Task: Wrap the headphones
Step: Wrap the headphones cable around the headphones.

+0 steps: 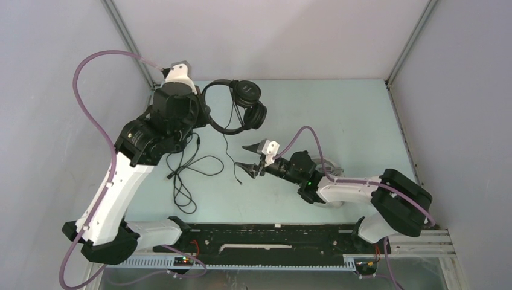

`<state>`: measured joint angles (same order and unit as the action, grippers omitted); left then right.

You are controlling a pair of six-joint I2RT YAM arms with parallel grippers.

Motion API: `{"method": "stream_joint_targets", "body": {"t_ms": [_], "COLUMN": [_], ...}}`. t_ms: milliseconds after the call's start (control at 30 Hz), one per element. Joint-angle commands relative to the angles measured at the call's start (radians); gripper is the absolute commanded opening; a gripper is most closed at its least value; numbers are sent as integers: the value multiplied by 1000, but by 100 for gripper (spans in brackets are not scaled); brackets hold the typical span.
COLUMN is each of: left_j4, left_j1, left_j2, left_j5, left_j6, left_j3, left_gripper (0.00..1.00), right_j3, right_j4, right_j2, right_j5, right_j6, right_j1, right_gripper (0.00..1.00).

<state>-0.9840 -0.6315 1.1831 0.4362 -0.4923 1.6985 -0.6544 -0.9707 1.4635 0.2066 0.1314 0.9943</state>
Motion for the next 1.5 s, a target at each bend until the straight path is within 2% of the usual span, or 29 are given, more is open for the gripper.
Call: {"method": "stream_joint_targets", "body": {"t_ms": [0,300,400,433,500,633,867,1033,1133,1200,1267,1367,1467], "left_j4": [40,53,64,66,63,53,35,74,84,82,87,89,107], "left_j1": [4,4,5,5,4,5,46,78,79,78,78,90,104], "left_j2": [-25,-26,-25,-22,-18,-8,-31,-84,-129,-153,-165,-160,-154], "left_j5": [-53,-107,-127,-130,-135,-149,-195,-401,-517,-519,-453,-340,-342], "left_j6": [-45,-69,-77,-77,-77,-71,3,197,345,402,418,368,335], "left_j3": [83,106,112,117,127,154,185,86,-23,-83,-119,-116,-89], "left_gripper": [0,0,0,0,0,0,0,0,0,0,0,0,0], "right_j3": [-3,-61,-83,-83,-83,-68,-46,-45,-56,-86,-108,-120,-121], "right_j4": [-130,-160,-146,-145,-134,-134,-142,-87,31,145,234,311,326], "right_j2": [73,190,237,246,254,249,231,173,109,71,44,11,8], "right_j5": [52,85,98,95,107,125,199,289,323,351,365,352,351], "right_j6": [-16,-80,-90,-92,-104,-100,-176,-239,-224,-210,-201,-211,-242], "right_j1": [-3,-70,-101,-109,-124,-134,-210,-322,-381,-424,-458,-504,-543], "right_gripper": [59,62,58,54,38,0,0,0,0,0,0,0,0]}}
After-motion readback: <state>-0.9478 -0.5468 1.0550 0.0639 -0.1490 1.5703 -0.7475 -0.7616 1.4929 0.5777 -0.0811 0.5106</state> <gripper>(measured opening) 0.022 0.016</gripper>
